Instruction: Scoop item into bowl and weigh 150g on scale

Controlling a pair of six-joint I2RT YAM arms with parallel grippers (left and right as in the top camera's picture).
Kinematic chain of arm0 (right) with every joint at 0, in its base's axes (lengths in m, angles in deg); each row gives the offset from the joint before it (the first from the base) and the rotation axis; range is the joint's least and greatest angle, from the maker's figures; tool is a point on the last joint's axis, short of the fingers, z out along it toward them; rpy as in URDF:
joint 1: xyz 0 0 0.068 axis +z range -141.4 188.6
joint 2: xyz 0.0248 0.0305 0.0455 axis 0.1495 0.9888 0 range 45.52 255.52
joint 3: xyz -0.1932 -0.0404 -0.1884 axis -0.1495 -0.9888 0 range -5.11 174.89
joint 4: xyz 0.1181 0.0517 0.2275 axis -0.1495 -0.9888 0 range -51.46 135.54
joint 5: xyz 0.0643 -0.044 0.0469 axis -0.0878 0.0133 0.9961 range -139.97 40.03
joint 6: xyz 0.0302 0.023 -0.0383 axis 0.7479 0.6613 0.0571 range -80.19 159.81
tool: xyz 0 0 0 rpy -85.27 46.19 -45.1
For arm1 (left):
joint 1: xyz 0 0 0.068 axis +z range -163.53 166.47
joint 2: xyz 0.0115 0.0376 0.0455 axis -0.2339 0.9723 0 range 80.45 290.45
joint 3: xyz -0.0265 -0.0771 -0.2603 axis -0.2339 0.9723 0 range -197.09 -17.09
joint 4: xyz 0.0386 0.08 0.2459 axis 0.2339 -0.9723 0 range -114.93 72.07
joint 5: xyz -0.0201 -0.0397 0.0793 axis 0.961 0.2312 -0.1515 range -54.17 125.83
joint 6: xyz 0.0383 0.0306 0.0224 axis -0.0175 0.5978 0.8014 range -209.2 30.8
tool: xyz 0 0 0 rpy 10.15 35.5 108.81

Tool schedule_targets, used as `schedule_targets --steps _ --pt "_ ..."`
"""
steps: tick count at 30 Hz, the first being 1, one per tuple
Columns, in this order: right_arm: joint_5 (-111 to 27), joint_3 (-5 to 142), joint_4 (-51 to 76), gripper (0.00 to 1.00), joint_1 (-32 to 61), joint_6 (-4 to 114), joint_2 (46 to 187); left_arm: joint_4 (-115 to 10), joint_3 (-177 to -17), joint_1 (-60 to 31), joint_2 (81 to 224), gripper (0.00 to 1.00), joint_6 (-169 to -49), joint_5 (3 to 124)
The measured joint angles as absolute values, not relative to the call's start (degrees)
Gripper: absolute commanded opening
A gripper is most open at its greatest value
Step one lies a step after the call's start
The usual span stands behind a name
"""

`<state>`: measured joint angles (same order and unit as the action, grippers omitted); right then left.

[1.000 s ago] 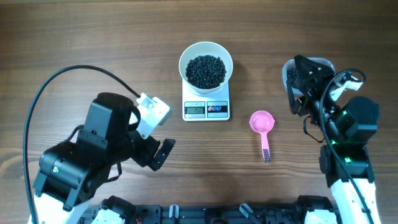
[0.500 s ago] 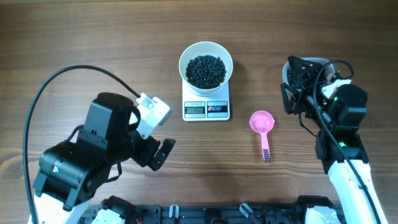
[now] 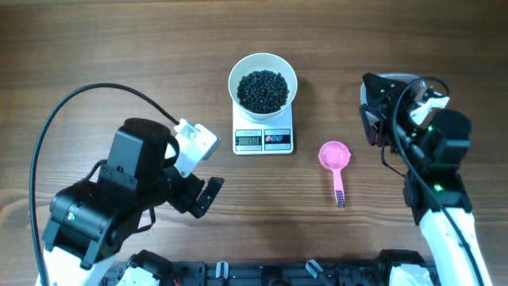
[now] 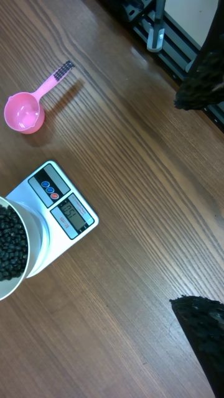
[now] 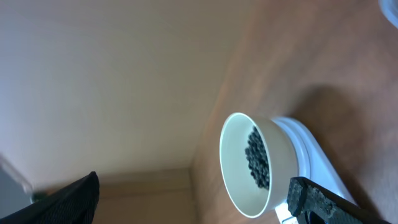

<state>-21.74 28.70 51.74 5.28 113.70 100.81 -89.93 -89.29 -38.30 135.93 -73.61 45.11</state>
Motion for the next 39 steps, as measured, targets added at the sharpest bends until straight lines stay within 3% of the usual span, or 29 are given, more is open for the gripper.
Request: schedule_targets --steps 6,19,32,39 --pt "-23.01 28.72 50.64 1.00 5.28 98.16 88.59 -89.93 -89.29 -38.30 135.93 1.00 -73.61 45.11" --pt "-32.21 28.89 22.75 1.00 5.28 82.64 67.09 -89.91 -89.32 -38.30 135.93 1.00 -73.61 45.11" --pt "-34.61 28.56 15.06 1.00 5.28 54.51 46.37 -89.98 -89.32 -38.30 135.93 1.00 -73.61 45.13" --pt "-35.47 21.07 24.15 1.00 6.42 45.52 46.26 -89.96 -89.32 -38.30 135.93 1.00 -73.61 45.11"
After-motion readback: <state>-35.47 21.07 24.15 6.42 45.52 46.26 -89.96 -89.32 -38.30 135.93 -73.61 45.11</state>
